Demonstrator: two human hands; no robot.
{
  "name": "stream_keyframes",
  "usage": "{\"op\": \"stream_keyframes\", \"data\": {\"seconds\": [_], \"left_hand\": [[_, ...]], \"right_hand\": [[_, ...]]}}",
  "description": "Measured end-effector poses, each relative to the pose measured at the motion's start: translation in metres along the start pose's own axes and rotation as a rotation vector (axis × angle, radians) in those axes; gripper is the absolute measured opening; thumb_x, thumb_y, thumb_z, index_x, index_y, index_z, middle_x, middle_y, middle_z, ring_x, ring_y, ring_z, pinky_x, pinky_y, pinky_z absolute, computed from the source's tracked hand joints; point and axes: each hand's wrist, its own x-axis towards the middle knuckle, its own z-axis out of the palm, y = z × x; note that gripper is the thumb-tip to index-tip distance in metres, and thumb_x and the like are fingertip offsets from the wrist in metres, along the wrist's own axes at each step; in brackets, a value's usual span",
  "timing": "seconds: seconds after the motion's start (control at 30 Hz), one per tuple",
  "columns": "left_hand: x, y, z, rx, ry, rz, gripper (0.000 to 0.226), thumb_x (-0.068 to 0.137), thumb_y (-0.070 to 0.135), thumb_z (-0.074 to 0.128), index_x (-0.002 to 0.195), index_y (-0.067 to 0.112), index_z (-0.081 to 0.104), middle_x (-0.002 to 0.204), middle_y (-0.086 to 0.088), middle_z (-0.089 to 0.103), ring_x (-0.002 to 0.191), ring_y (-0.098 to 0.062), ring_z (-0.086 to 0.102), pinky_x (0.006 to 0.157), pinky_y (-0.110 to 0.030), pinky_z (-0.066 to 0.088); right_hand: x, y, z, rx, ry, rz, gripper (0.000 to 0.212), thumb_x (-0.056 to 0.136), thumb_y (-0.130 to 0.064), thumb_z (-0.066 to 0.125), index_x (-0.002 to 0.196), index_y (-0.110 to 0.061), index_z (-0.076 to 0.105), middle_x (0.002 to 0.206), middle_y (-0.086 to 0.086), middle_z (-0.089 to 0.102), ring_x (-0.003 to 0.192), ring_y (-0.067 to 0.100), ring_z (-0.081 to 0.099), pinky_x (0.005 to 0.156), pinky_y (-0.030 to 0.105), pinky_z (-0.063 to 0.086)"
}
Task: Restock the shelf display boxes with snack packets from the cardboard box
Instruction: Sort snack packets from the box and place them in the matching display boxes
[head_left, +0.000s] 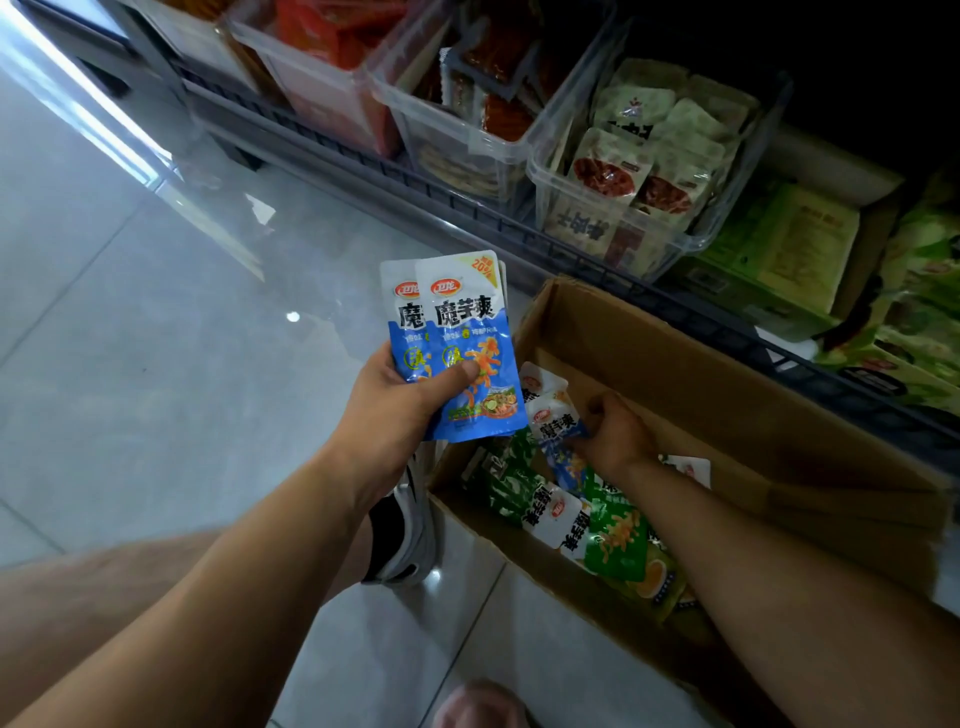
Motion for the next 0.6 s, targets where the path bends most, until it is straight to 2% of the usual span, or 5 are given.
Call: {"op": "stream_keyframes", "data": {"seconds": [0.07, 0.2, 0.33, 0.5, 0.6], "left_hand": [[-0.001, 0.001, 0.001, -0.006, -0.001, 0.003, 0.027, 0.089, -0.005, 0.069, 0.109, 0.012, 0.066, 0.096, -0.004, 0.080, 0.081, -0.022, 0.078, 0.062, -0.032, 0.062], [-0.002, 0.001, 0.002, -0.014, 0.001, 0.006, 0.028, 0.089, -0.005, 0.070, 0.111, 0.011, 0.066, 0.096, -0.004, 0.080, 0.080, -0.022, 0.078, 0.061, -0.031, 0.062], [-0.002, -0.001, 0.000, -0.016, 0.000, 0.011, 0.030, 0.089, -0.005, 0.070, 0.115, 0.009, 0.065, 0.099, -0.006, 0.080, 0.083, -0.023, 0.078, 0.064, -0.032, 0.062], [0.002, -0.003, -0.001, -0.014, 0.007, 0.011, 0.032, 0.088, -0.005, 0.071, 0.117, 0.007, 0.065, 0.100, -0.007, 0.080, 0.084, -0.024, 0.078, 0.065, -0.032, 0.062], [0.003, -0.003, -0.001, -0.007, 0.010, 0.011, 0.031, 0.089, -0.005, 0.070, 0.117, 0.008, 0.065, 0.098, -0.006, 0.080, 0.082, -0.023, 0.078, 0.063, -0.032, 0.062]], "right_hand": [[-0.001, 0.002, -0.002, -0.048, 0.021, -0.006, 0.044, 0.078, -0.025, 0.085, 0.110, -0.016, 0.056, 0.120, 0.008, 0.064, 0.104, 0.027, 0.061, 0.085, 0.033, 0.050], [-0.011, 0.001, -0.003, -0.075, -0.017, -0.035, 0.065, 0.070, -0.044, 0.089, 0.117, -0.018, 0.054, 0.110, -0.003, 0.055, 0.102, 0.023, 0.058, 0.079, 0.032, 0.047], [-0.011, 0.008, 0.004, -0.084, -0.012, -0.047, 0.067, 0.070, -0.046, 0.088, 0.121, -0.020, 0.053, 0.125, 0.003, 0.063, 0.112, 0.027, 0.060, 0.093, 0.041, 0.051], [-0.009, 0.012, 0.004, -0.100, -0.007, -0.055, 0.043, 0.074, -0.048, 0.083, 0.100, -0.034, 0.051, 0.110, -0.002, 0.068, 0.106, 0.027, 0.061, 0.099, 0.045, 0.047], [-0.008, 0.012, 0.000, 0.023, 0.028, -0.084, 0.025, 0.082, -0.036, 0.080, 0.092, -0.031, 0.058, 0.097, -0.001, 0.069, 0.095, 0.026, 0.065, 0.089, 0.043, 0.052]]}}
